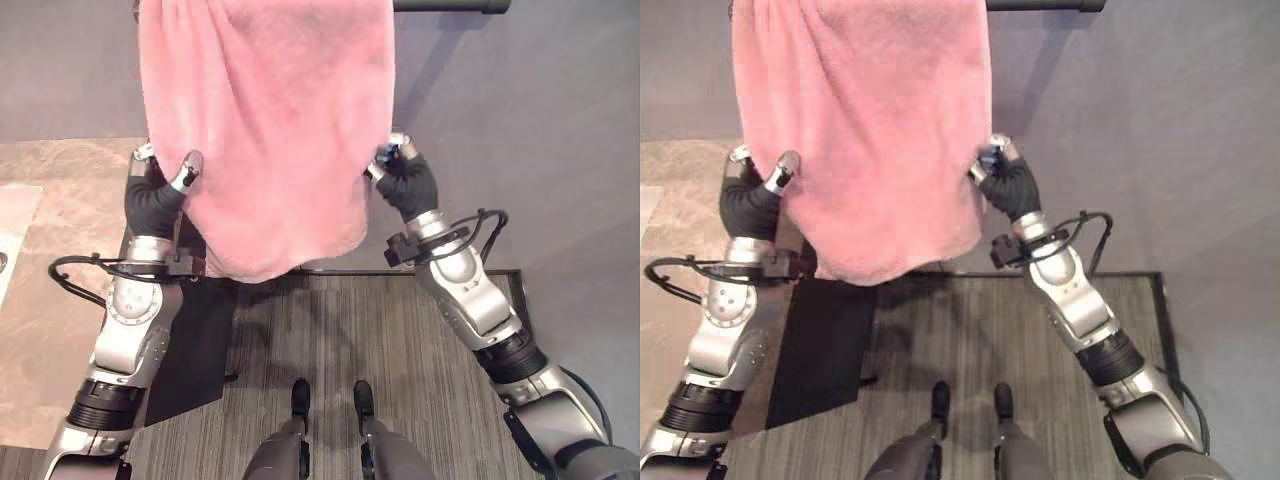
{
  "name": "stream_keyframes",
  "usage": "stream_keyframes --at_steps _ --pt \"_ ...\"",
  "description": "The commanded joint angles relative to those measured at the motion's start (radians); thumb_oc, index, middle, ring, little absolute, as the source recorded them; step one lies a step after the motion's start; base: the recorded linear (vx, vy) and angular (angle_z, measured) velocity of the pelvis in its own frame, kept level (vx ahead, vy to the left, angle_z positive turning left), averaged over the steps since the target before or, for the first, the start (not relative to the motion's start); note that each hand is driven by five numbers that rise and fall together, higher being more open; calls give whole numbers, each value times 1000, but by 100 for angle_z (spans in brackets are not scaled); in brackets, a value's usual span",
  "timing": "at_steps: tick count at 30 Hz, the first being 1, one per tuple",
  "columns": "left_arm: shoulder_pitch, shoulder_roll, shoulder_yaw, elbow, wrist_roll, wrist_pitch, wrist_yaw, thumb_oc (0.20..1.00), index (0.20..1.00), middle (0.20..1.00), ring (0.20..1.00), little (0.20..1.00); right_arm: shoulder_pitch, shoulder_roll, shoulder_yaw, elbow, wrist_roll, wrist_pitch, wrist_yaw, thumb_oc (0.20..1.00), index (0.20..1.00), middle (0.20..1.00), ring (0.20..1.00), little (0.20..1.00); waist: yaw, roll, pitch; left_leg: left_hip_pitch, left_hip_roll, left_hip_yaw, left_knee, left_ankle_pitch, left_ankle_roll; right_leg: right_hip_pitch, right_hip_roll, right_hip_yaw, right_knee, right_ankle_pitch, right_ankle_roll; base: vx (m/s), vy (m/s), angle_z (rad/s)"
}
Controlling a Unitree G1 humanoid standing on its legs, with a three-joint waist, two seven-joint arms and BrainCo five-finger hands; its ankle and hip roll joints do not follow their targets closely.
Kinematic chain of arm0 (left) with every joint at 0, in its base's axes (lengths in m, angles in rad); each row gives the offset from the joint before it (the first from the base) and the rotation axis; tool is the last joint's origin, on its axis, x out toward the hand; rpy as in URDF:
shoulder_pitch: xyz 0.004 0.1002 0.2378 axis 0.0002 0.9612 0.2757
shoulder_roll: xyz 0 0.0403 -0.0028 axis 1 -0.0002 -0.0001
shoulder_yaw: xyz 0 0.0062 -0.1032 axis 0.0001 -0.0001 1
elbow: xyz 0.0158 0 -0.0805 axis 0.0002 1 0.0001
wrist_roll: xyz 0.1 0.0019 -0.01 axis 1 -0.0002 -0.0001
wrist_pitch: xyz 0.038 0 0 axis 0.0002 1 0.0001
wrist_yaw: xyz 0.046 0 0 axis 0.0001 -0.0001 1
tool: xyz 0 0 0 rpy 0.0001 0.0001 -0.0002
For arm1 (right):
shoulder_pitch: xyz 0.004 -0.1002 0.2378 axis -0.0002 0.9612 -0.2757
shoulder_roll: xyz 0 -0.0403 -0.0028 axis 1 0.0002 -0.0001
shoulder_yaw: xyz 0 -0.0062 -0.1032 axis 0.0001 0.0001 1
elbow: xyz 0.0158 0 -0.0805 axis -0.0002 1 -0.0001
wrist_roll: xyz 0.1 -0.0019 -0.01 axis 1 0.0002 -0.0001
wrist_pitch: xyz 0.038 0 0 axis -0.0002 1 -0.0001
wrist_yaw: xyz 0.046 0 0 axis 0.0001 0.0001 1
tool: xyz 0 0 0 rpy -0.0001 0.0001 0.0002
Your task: Put brush and paste in cup on sink, flatten towel.
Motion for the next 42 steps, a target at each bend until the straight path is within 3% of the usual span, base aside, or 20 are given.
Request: stream_keyframes --at_steps 1,3,15,32,42 --pt "12 42 -59 80 38 27 -13 347 347 347 347 347 -30 70 34 0 52 -5 8 200 200 200 200 200 10 -40 -90 12 -8 15 3 -50 -11 -3 -100 47 -2 -4 98 -43 -12 -12" --pt "-3 38 -74 141 53 44 9 200 200 200 200 200 -46 82 38 30 57 6 -12 200 200 200 200 200 10 -36 -99 18 -4 20 3 -48 -11 3 -98 47 -2 -5 97 -15 -6 -3" --pt "-94 91 -19 52 36 7 43 200 200 200 200 200 -127 55 -27 -70 40 -38 -44 200 200 200 200 200 1 -35 -152 87 5 31 3 -68 -6 65 -90 57 -2 -26 94 16 -9 -4" --pt "-211 86 -26 72 72 -29 106 200 200 200 200 200 -157 65 -38 -118 43 -86 -62 200 200 200 200 200 -28 -22 -186 160 16 52 3 -92 3 126 -81 80 -2 -55 84 18 -8 -3" --pt "-20 35 14 68 59 16 63 200 200 200 200 200 -43 56 -42 -114 76 -50 -26 200 200 200 200 200 -22 -18 -181 175 17 52 3 -96 7 138 -80 80 -2 -62 79 15 -11 -5"
